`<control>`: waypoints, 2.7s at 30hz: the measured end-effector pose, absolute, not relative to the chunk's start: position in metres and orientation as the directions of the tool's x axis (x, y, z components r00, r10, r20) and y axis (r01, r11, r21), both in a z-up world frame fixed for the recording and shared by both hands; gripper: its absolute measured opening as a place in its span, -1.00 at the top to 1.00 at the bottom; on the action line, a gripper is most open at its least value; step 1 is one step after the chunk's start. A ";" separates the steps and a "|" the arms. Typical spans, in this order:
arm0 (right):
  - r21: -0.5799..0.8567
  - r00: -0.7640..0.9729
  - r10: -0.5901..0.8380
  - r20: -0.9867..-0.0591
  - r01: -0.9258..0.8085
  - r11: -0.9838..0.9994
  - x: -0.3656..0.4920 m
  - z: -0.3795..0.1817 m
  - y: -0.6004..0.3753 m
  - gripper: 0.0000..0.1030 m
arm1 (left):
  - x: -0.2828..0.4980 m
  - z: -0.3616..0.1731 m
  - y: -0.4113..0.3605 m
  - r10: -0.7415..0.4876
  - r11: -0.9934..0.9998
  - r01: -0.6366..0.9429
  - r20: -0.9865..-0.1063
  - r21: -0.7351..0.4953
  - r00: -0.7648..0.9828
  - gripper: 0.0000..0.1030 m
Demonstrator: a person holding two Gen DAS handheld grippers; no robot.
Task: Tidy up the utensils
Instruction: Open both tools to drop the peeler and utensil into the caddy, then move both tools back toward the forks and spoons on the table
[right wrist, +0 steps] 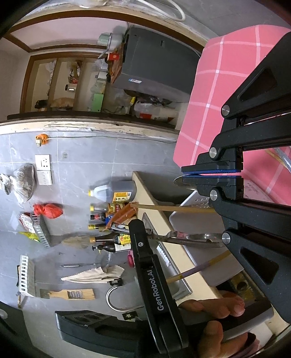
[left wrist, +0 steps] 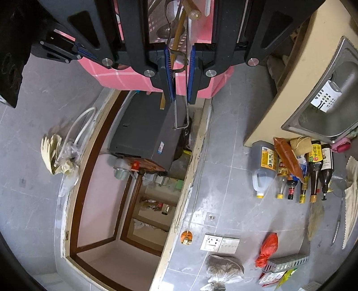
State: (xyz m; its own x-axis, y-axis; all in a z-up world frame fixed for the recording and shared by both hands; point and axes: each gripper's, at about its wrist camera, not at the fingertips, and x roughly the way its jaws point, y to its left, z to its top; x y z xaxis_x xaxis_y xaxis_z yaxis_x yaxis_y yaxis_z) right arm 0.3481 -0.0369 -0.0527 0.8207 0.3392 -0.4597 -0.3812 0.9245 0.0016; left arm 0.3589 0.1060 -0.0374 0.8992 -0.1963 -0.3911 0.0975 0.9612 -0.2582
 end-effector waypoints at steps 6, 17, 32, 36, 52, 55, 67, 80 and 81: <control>0.020 0.809 0.355 -0.468 -0.392 0.920 0.348 -0.055 -0.038 0.96 | 0.359 -0.042 0.109 -0.218 0.955 0.100 -0.428 -0.280 0.877 0.75; 0.067 0.787 0.377 -0.488 -0.397 0.915 0.349 -0.059 -0.045 0.93 | 0.355 -0.047 0.115 -0.240 0.944 0.090 -0.472 -0.319 0.848 0.72; 0.141 0.854 0.321 -0.410 -0.289 0.947 0.327 -0.039 -0.085 0.09 | 0.337 -0.030 0.108 -0.226 0.944 0.089 -0.425 -0.319 0.876 -0.02; 0.170 0.897 0.260 -0.359 -0.211 0.963 0.316 -0.025 -0.111 -0.26 | 0.326 -0.020 0.099 -0.198 0.951 0.080 -0.390 -0.297 0.899 -0.48; 0.194 0.956 0.116 -0.269 -0.065 0.979 0.267 0.003 -0.205 -0.98 | 0.290 0.007 0.023 -0.197 0.973 0.148 -0.310 -0.175 0.930 -0.99; 0.184 0.959 0.097 -0.268 -0.048 0.982 0.261 0.004 -0.221 -0.98 | 0.288 0.007 0.008 -0.217 0.970 0.170 -0.308 -0.172 0.926 -0.99; 0.142 0.942 0.055 -0.330 -0.008 0.990 0.256 -0.019 -0.285 -0.98 | 0.292 -0.022 -0.053 -0.257 0.964 0.211 -0.372 -0.162 0.892 -0.99; 0.234 0.828 0.178 -0.532 -0.058 0.970 0.301 -0.100 -0.332 -0.98 | 0.317 -0.091 -0.087 -0.283 0.958 0.203 -0.570 -0.201 0.771 -0.99; 0.242 0.818 0.187 -0.544 -0.060 0.968 0.303 -0.106 -0.331 -0.97 | 0.319 -0.097 -0.089 -0.284 0.958 0.200 -0.585 -0.205 0.760 -0.99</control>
